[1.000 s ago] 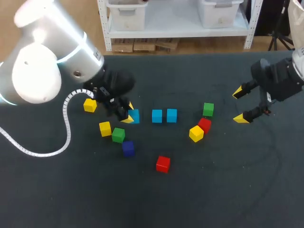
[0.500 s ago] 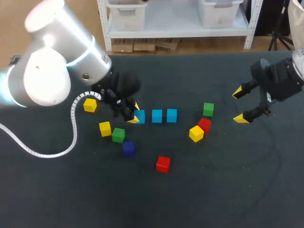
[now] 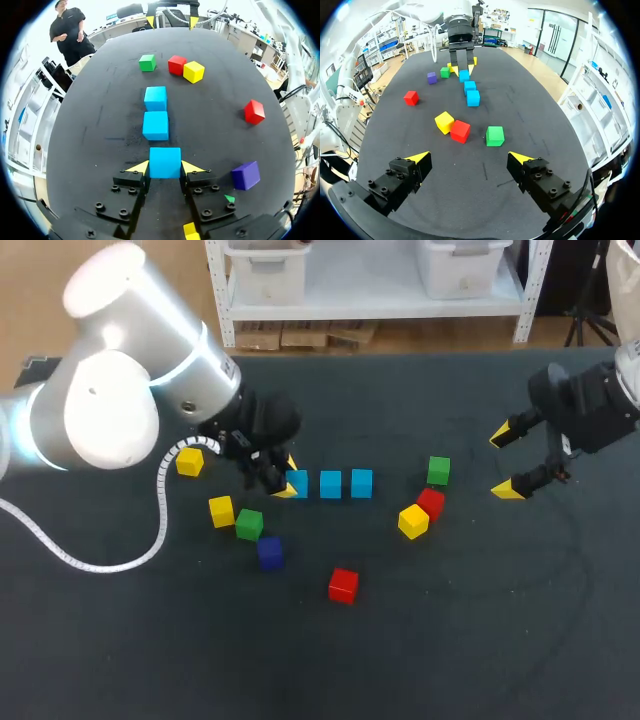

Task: Place the blue cubes, place green cubes on the blue cubes, place the yellow cubes on the green cubes, then place the red cubes on the yellow cubes, and place purple cube on the red cubes.

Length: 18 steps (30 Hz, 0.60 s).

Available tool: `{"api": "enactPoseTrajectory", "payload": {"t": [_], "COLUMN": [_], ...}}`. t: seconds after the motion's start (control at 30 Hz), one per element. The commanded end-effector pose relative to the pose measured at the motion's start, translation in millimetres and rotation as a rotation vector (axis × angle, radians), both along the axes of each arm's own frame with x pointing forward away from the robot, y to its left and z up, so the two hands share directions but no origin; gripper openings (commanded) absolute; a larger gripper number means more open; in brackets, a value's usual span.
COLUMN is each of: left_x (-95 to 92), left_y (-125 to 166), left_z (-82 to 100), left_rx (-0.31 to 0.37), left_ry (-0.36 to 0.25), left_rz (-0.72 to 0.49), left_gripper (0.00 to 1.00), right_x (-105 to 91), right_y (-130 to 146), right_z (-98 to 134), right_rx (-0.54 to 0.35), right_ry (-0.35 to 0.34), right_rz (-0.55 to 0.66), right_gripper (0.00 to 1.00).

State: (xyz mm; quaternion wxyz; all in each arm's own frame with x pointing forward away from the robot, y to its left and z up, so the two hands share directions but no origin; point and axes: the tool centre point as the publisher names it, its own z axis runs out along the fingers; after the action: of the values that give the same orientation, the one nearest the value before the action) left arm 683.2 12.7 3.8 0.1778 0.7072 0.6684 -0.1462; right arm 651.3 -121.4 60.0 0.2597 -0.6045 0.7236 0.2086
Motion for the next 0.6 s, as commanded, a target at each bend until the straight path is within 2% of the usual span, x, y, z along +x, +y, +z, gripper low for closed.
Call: {"api": "enactPoseTrajectory", "payload": {"t": [0.03,0.2,0.6], "left_x": [4.2,6.3,4.0], "left_y": [-3.3,-6.1,-7.4], "left_z": [-1.6,-2.9,-7.1], "left_rx": [0.0,0.008,0.016], "left_ry": [0.0,-0.012,0.002], "left_rz": [-0.004,-0.014,-0.022], "left_gripper": [0.0,0.0,0.0], "right_x": [0.7,0.7,0.7], "right_y": [0.1,0.1,0.1], "right_z": [-1.0,-1.0,-1.0], "right_rx": [0.003,0.003,0.003], "right_ry": [0.0,0.0,0.0], "right_rz": [0.001,0.001,0.001], "right_gripper": [1.0,1.0,1.0]}}
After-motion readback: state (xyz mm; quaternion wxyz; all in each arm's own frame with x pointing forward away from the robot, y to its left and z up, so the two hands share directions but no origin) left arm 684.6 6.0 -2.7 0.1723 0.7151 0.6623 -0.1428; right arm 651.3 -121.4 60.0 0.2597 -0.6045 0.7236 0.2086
